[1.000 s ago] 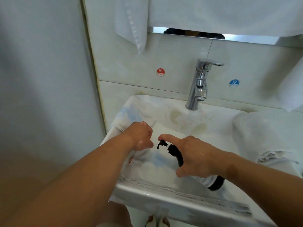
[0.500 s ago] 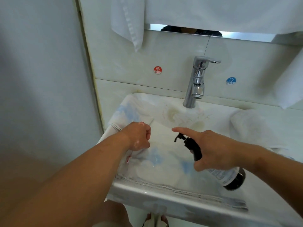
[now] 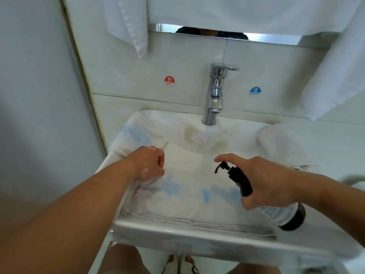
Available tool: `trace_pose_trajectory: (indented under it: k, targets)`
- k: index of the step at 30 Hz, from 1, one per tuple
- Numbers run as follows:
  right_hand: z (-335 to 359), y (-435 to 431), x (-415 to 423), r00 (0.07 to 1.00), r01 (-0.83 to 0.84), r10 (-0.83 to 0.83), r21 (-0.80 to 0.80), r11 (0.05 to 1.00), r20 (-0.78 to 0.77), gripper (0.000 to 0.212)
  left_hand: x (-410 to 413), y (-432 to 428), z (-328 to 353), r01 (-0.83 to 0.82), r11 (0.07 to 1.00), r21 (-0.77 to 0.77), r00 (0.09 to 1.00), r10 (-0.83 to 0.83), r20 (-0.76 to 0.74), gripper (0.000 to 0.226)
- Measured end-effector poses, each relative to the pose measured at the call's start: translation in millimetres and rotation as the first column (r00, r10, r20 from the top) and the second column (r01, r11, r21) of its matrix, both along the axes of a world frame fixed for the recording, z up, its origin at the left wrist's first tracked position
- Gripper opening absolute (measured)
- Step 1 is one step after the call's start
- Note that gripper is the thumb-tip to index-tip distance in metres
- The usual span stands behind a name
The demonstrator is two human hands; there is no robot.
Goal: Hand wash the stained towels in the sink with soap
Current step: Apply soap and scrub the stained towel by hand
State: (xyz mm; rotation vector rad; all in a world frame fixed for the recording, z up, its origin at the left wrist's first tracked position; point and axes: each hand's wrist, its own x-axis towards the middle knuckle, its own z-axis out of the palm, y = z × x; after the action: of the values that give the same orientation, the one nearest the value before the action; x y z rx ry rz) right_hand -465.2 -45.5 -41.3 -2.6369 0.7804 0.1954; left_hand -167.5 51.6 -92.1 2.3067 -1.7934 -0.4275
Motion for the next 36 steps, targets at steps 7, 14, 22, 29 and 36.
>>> trace_pose_trajectory:
  k: [7, 14, 22, 29, 36]
  targets:
    - [27, -4, -23, 0.996, 0.043, -0.022, -0.241, 0.969, 0.09, 0.055, 1, -3, -2, 0.014, 1.0, 0.004, 0.999, -0.014, 0.03, 0.015]
    - [25, -15, -23, 0.992, 0.1, -0.08, -0.22, 0.97, 0.099, 0.082, 2, -3, -5, 0.024, 1.0, -0.01, 0.998, -0.023, 0.06, 0.016]
    - [-20, -10, -35, 0.862, 0.23, -0.266, 0.136, 0.964, 0.431, 0.085, 6, -5, -10, 0.023, 1.0, -0.002, 0.998, -0.023, 0.05, 0.017]
    - [-28, -3, -49, 0.892, 0.26, -0.271, 0.08, 0.962, 0.363, 0.119, 5, -5, -10, 0.03, 1.0, 0.0, 0.999, -0.03, 0.043, 0.017]
    - [-30, 1, -42, 0.934, 0.22, -0.241, 0.11, 0.969, 0.262, 0.12, 6, -5, -10, 0.032, 0.999, 0.004, 0.998, -0.032, 0.054, 0.016]
